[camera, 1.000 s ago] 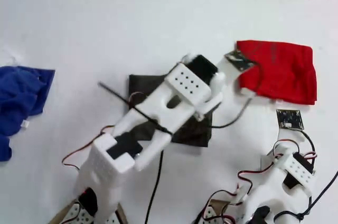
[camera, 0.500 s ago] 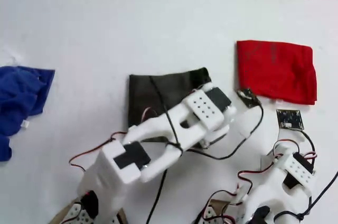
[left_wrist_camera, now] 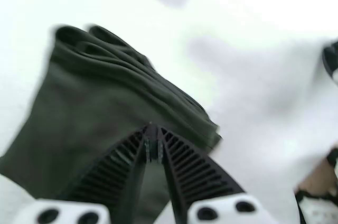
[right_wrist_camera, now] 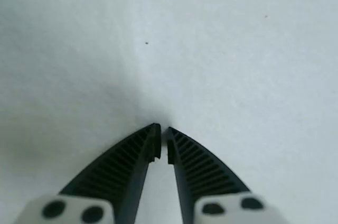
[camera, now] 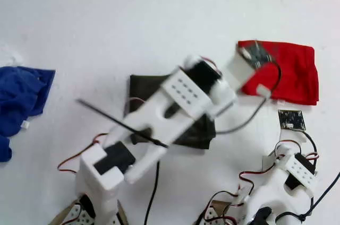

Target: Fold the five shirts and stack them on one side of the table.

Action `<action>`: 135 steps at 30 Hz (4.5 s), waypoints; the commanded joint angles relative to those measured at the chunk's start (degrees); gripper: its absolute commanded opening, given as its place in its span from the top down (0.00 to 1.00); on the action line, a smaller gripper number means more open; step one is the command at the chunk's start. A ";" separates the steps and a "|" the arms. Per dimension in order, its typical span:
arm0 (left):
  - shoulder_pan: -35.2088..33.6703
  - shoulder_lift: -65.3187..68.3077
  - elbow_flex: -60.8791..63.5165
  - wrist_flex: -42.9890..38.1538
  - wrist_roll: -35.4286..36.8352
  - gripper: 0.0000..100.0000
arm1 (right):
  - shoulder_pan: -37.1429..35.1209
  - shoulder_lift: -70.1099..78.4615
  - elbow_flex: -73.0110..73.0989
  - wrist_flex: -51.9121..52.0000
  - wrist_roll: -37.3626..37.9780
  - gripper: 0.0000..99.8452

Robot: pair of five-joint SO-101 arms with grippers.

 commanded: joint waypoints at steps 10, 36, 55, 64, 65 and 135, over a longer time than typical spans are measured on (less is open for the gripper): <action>-12.13 21.63 -12.70 -14.77 8.18 0.97 | 0.31 -1.01 0.09 -1.89 -0.35 0.98; -16.79 42.20 -63.16 11.69 0.09 0.89 | 0.31 -1.01 0.18 -1.89 -0.35 0.98; -29.19 -18.20 18.07 3.34 -1.23 0.89 | 0.04 -1.01 0.18 -1.89 -0.35 0.98; -34.11 -41.76 61.93 -18.37 -4.22 0.88 | -0.13 -1.01 0.18 -1.63 -0.35 0.97; -33.14 -42.90 65.10 -21.45 -4.31 0.88 | -0.13 -1.01 0.18 -1.54 -0.35 0.97; -56.79 -44.66 95.78 -53.10 -10.20 0.89 | -52.97 28.26 -50.55 19.65 -40.70 0.69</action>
